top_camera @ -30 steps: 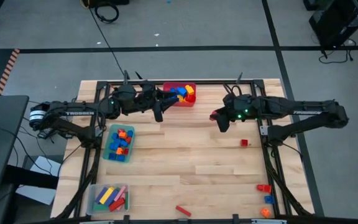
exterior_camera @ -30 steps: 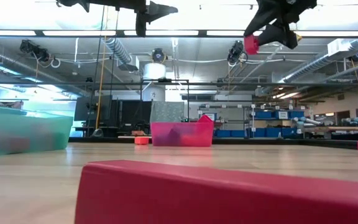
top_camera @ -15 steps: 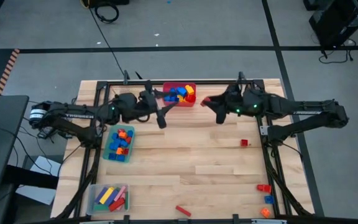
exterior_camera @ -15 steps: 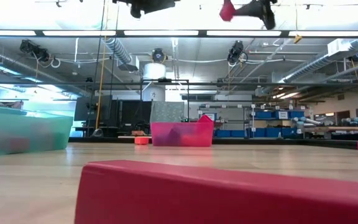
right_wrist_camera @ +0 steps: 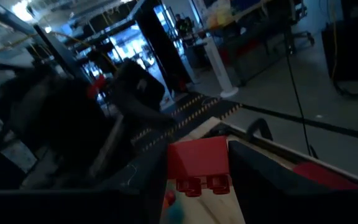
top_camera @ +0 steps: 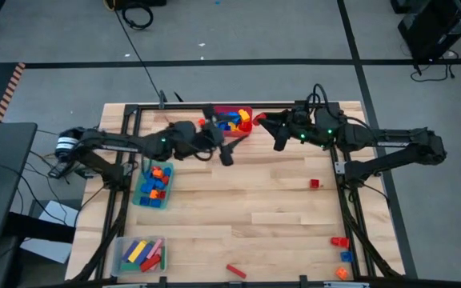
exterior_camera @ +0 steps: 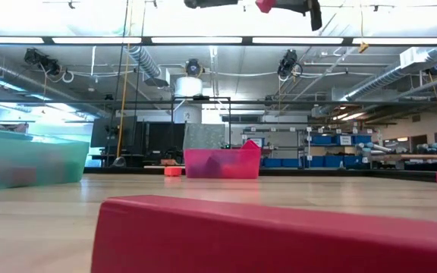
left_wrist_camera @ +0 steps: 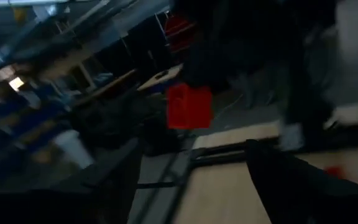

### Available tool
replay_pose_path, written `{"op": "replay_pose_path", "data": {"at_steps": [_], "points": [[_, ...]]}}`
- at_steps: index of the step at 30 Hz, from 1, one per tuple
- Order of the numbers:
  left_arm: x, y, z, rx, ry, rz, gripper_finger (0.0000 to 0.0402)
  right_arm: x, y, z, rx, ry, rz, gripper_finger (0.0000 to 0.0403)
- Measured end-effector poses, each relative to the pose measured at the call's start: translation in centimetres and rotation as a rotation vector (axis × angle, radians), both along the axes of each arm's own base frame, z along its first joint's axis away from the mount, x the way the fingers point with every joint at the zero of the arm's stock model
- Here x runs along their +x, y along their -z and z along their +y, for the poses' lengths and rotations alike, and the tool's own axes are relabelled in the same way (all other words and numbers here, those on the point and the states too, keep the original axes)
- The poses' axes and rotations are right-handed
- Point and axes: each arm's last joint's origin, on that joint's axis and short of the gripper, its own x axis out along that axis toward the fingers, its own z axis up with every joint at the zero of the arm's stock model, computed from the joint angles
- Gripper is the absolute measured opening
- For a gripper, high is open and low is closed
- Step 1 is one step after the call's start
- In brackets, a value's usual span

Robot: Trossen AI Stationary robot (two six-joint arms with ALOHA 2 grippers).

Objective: Sort blocks by size
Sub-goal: Put the red 4 studded building block into the teal bin

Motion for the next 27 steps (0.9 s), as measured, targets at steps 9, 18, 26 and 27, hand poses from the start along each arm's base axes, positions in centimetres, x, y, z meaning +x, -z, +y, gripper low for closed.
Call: {"op": "replay_pose_path", "data": {"at_steps": [9,18,26,27], "points": [[4.4,-0.5,-1.0,0.091,-0.226,0.04,0.0298,0.4,0.0,-0.1,-0.023,0.014,-0.005,0.0169],[6.6,-0.7,-1.3,0.089,-0.214,0.035,0.0295,0.4,0.2,-0.1,-0.045,0.01,0.022,0.0169],[7.1,-0.9,-1.4,0.087,-0.21,0.025,0.0228,0.4,0.2,0.0,-0.06,-0.014,0.029,0.0169],[7.1,-0.9,-1.3,0.087,-0.213,0.025,0.0214,0.4,0.2,0.0,-0.061,-0.014,0.03,0.0169]]}}
